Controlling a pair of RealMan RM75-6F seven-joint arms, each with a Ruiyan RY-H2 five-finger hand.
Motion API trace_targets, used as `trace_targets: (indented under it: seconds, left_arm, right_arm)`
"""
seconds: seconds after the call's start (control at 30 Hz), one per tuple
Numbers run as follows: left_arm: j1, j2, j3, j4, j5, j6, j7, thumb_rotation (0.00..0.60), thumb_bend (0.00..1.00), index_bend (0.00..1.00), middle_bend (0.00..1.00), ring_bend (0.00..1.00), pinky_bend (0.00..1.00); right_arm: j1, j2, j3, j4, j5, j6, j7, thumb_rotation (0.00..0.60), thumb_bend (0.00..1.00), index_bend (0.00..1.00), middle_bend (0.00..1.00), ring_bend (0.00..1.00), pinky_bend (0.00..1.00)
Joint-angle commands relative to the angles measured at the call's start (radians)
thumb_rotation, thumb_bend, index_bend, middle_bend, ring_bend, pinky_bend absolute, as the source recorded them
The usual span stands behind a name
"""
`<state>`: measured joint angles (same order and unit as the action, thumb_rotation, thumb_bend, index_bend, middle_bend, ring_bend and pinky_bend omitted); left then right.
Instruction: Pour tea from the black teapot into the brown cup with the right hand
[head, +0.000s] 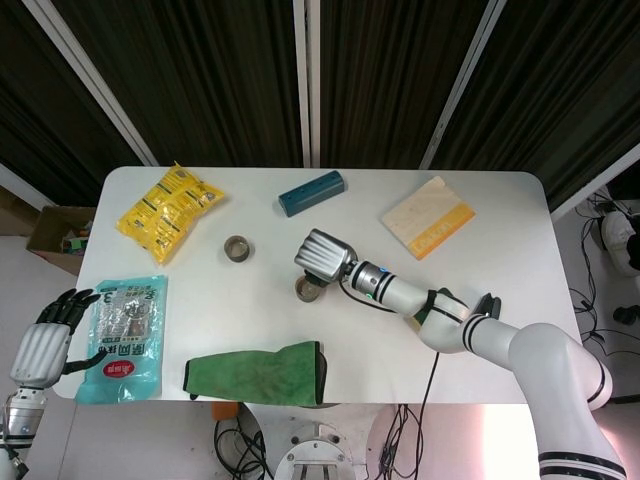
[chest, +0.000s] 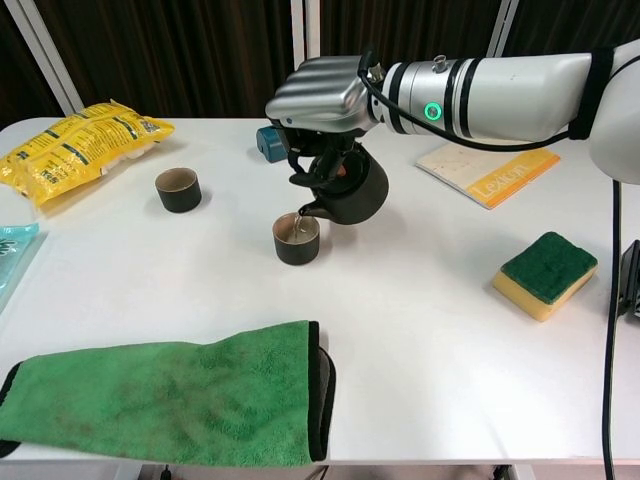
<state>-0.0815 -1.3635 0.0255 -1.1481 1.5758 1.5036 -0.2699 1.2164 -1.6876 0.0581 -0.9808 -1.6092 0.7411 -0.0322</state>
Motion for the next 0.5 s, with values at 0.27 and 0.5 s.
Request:
trace_targets:
  seconds: [0.27,0.5]
  left_arm:
    - [0.000,-0.001,0.000,0.002,0.000,0.000,-0.002,0.600,0.09,0.17,0.13,0.09,0.21]
    - [0.001,0.000,0.000,0.000,0.000,0.000,0.000,0.600,0.09,0.17,0.13,0.09,0.21]
  right_arm:
    - [0.002,-0.001,0.000,-0.001,0.004,-0.005,-0.012,0.578,0.48,1.00,1.00,0.95,0.80]
    - [0.002,0.003,-0.001,-0.009,0.005,-0.007,-0.021,0.580,0.48,1.00,1.00,0.95,0.80]
